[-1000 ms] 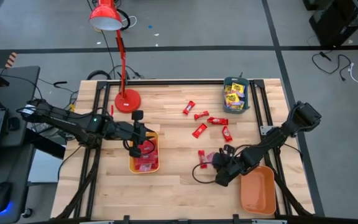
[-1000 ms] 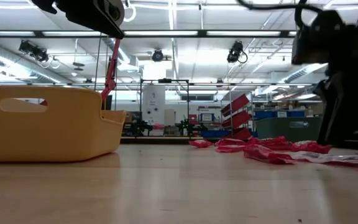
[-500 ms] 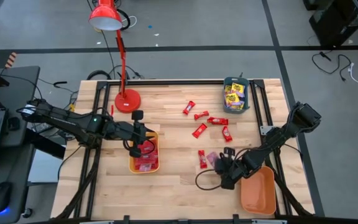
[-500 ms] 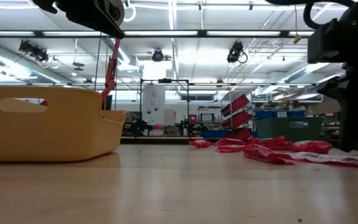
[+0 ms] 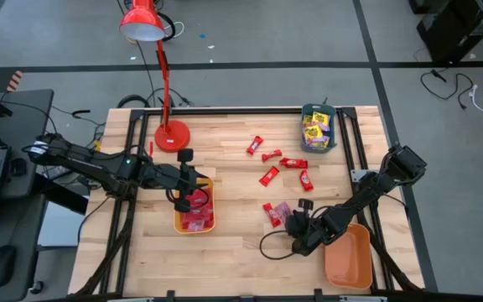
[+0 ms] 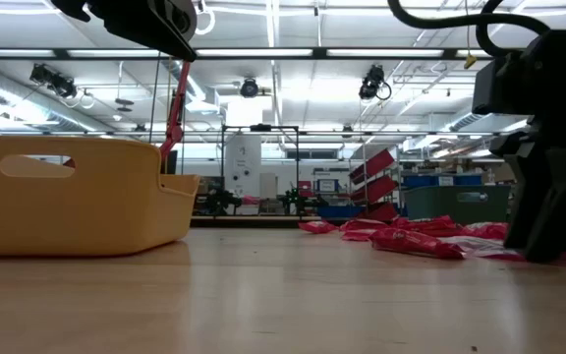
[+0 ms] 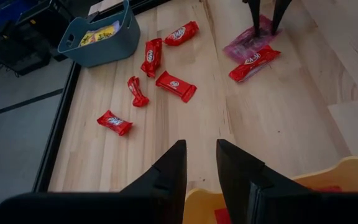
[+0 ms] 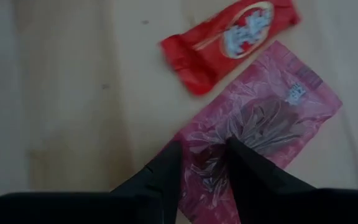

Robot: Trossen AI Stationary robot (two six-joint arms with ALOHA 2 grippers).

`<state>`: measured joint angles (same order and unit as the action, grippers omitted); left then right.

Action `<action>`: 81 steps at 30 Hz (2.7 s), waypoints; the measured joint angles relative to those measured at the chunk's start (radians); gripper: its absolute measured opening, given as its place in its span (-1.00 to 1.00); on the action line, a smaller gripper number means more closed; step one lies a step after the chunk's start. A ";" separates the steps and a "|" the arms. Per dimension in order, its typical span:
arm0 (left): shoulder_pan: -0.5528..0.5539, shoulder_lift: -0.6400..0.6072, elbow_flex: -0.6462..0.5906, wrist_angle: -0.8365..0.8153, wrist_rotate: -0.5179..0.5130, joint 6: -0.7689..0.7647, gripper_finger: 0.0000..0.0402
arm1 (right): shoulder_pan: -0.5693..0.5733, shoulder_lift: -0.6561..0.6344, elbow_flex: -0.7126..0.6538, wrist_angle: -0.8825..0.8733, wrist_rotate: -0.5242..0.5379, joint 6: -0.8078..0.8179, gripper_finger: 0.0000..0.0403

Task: Sort candy
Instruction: Put the red candy pack into the yellow bin

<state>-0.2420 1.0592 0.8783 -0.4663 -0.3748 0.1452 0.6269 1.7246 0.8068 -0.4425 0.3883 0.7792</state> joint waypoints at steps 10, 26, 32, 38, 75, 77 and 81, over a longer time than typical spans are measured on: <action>0.000 0.000 0.000 0.001 -0.001 0.000 -0.55 | -0.020 -0.004 -0.007 -0.033 0.053 0.004 -0.73; 0.000 0.043 0.000 0.087 0.048 0.058 -0.55 | -0.071 -0.182 -0.012 0.025 0.101 0.042 -1.00; 0.000 0.117 0.000 0.187 0.122 0.166 -0.55 | -0.131 -0.294 -0.012 0.186 0.082 -0.022 -1.00; 0.000 0.207 0.000 0.342 0.194 0.287 -0.55 | -0.220 -0.372 -0.010 0.488 -0.176 -0.249 -1.00; 0.000 0.246 0.000 0.422 0.322 0.165 -0.55 | -0.461 -0.254 -0.009 0.873 -0.616 -0.630 -1.00; 0.000 0.246 0.000 0.421 0.281 0.164 -0.55 | -0.461 -0.254 -0.009 0.872 -0.626 -0.619 -1.00; 0.000 0.246 0.000 0.405 0.236 0.164 -0.55 | -0.461 -0.254 -0.009 0.868 -0.626 -0.614 -1.00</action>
<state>-0.2418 1.3056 0.8783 -0.0610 -0.1383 0.3096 0.1661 1.4708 0.7975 0.4255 -0.2382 0.1650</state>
